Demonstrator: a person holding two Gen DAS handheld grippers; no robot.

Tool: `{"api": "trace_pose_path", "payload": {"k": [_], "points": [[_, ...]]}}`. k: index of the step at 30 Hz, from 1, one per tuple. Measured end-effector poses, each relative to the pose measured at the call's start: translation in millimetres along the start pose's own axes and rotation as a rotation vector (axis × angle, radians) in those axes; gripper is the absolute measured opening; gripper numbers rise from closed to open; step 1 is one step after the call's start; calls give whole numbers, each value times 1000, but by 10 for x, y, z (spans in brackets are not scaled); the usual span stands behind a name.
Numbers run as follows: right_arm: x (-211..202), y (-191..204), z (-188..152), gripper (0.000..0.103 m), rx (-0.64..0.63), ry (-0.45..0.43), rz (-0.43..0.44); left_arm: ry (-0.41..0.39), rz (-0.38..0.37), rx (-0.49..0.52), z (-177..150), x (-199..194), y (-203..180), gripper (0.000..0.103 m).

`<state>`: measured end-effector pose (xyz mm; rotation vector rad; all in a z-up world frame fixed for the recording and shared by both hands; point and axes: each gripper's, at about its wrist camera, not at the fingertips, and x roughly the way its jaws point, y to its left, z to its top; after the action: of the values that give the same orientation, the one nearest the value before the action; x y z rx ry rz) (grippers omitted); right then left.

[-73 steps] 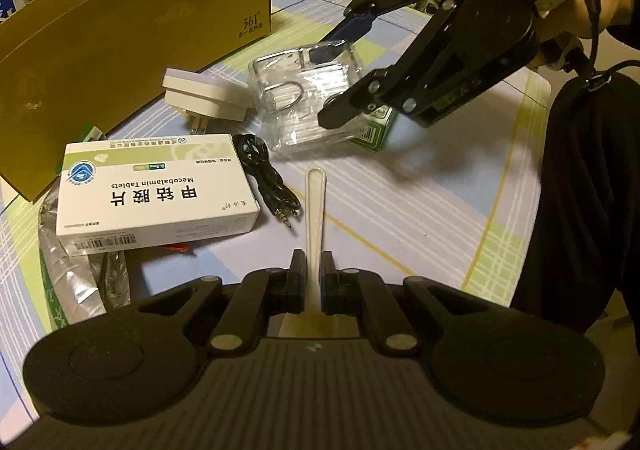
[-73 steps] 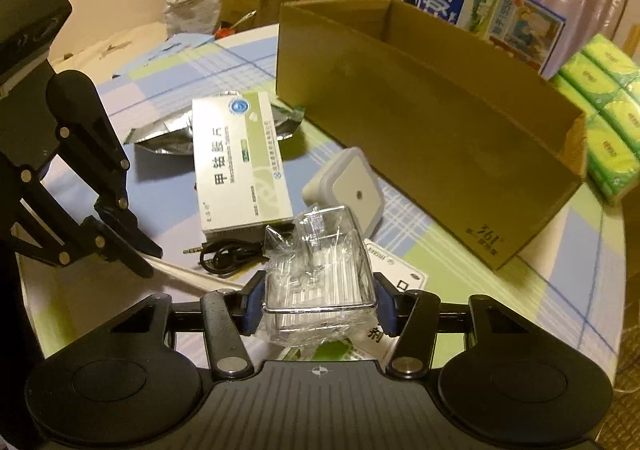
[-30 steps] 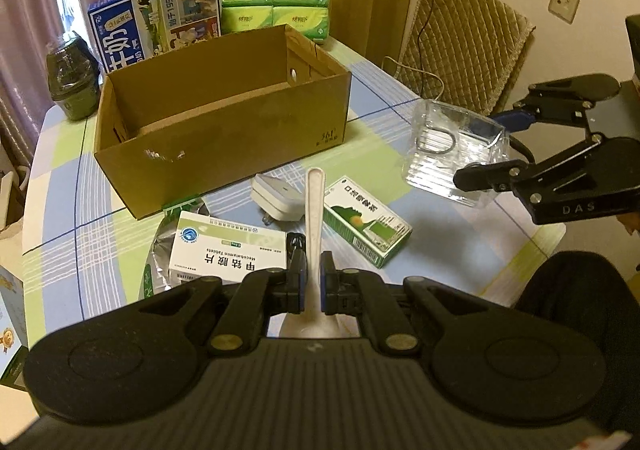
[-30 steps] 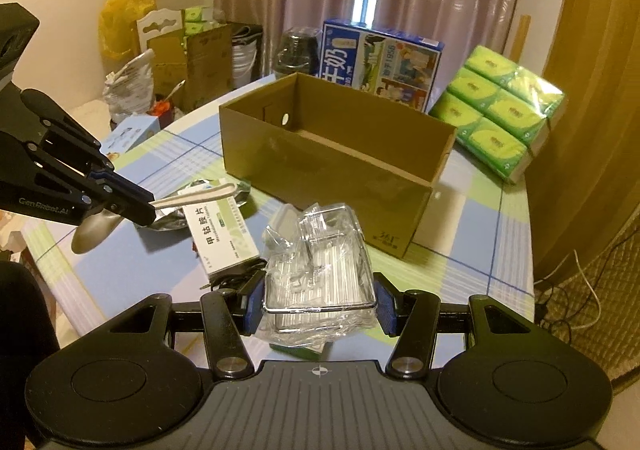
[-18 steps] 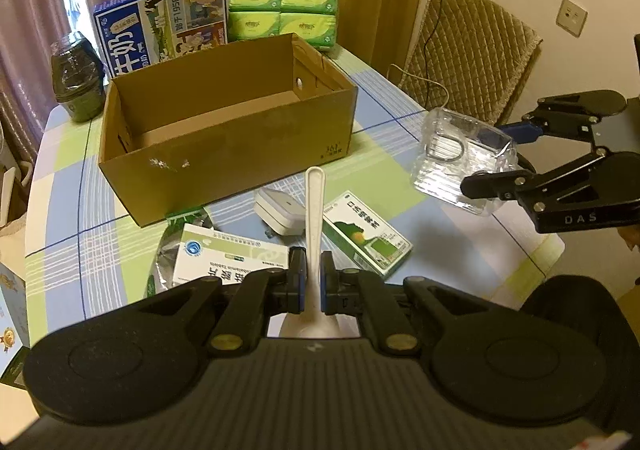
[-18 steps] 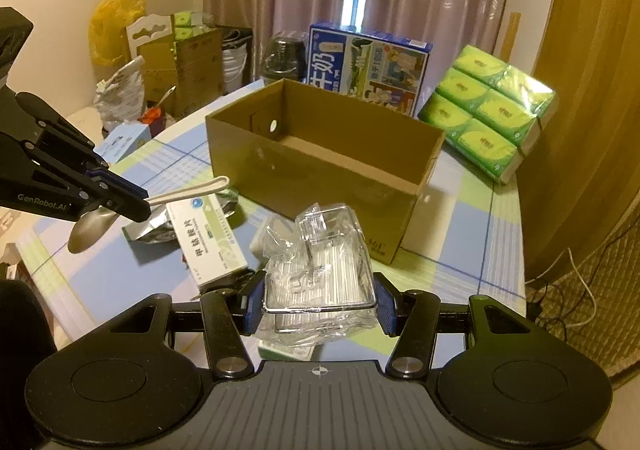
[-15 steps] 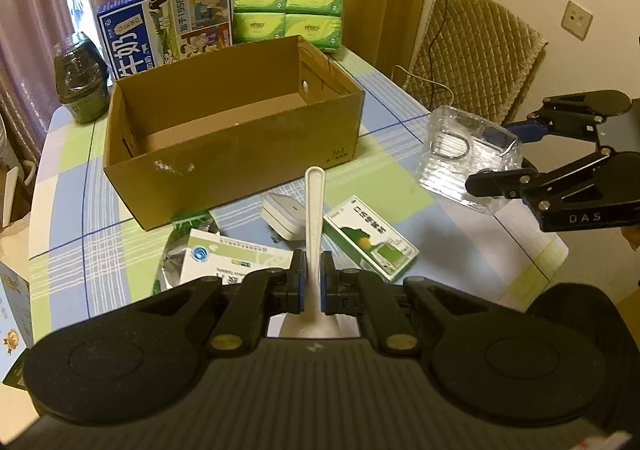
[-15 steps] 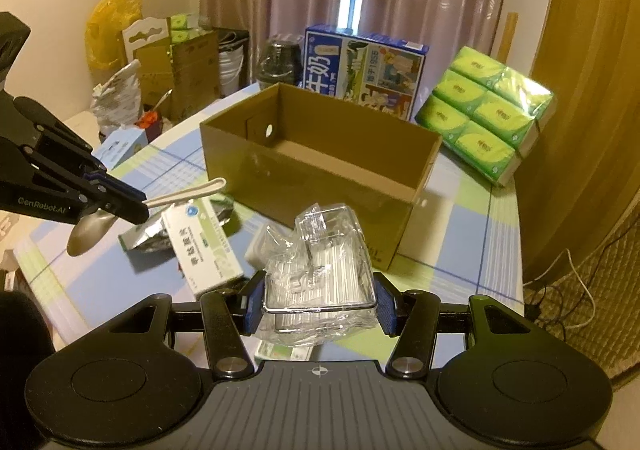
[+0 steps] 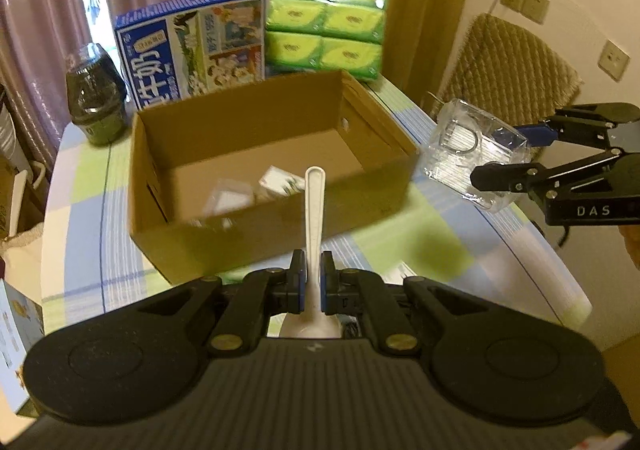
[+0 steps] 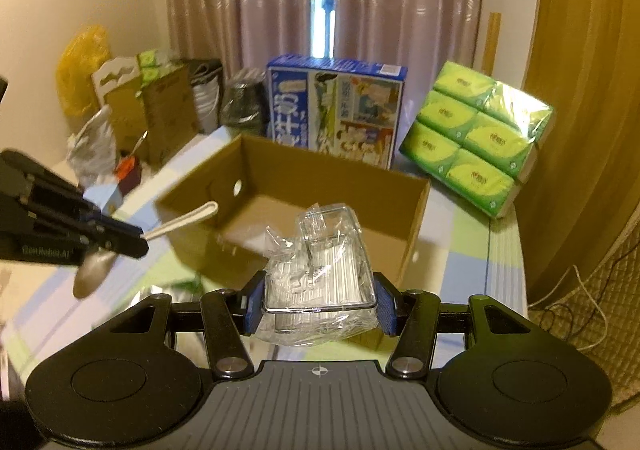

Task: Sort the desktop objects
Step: 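Carry spoon and bagged rack into the cardboard box and open both tools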

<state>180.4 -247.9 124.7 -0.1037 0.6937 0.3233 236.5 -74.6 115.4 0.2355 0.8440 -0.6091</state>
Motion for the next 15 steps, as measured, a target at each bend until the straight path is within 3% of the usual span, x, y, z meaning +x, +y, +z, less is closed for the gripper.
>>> {"api": "trace_pose_path", "payload": {"k": [8,15], "points": [[508,-190,445,51,83,-3,-7,-10,13,-56,468,355,278,4],[937,-384,508,51,157,33,-28,-32,41,-94,741,672,455,4]]}}
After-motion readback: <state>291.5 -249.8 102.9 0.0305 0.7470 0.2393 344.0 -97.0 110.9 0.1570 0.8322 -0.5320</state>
